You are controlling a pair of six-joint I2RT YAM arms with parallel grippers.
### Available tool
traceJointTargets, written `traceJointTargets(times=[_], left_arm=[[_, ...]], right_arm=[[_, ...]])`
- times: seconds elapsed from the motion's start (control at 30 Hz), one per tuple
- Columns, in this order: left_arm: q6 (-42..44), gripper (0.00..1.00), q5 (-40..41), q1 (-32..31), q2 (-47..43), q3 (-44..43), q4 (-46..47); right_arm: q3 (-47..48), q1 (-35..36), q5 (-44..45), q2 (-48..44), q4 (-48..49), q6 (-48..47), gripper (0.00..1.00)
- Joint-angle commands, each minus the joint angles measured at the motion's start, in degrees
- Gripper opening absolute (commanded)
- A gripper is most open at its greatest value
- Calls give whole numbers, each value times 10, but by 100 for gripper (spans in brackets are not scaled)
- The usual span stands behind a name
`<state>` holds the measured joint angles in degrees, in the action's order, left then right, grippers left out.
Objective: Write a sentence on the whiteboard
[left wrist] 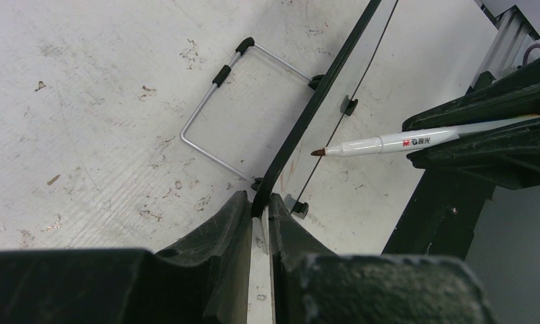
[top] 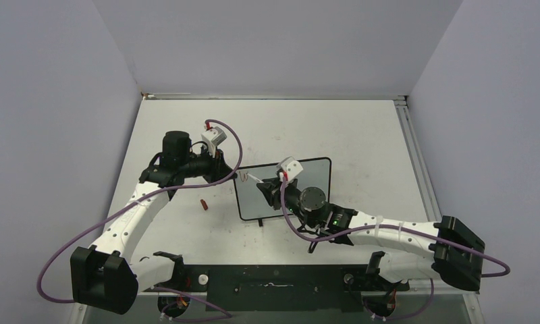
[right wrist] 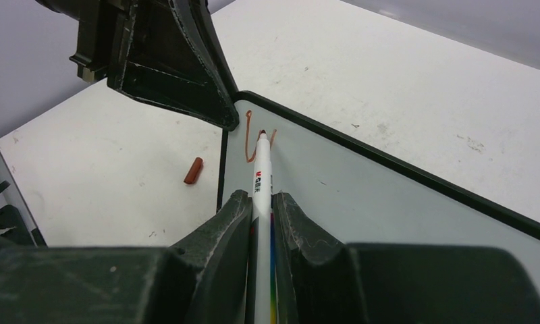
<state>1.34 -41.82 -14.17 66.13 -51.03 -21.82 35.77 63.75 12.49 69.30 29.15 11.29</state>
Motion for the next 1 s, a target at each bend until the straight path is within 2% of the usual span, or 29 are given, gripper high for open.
traceJointTargets(times=[0.0, 0.27, 0.97], left_arm=[[11, 0, 26, 5, -6, 2, -13], [13, 0, 30, 5, -6, 2, -14], [13, 0, 30, 4, -4, 3, -14]], right_arm=[[26, -3, -43, -35, -29, -5, 5], [-23, -3, -31, -79, -31, 23, 5], [-30, -23, -2, -33, 23, 21, 5]])
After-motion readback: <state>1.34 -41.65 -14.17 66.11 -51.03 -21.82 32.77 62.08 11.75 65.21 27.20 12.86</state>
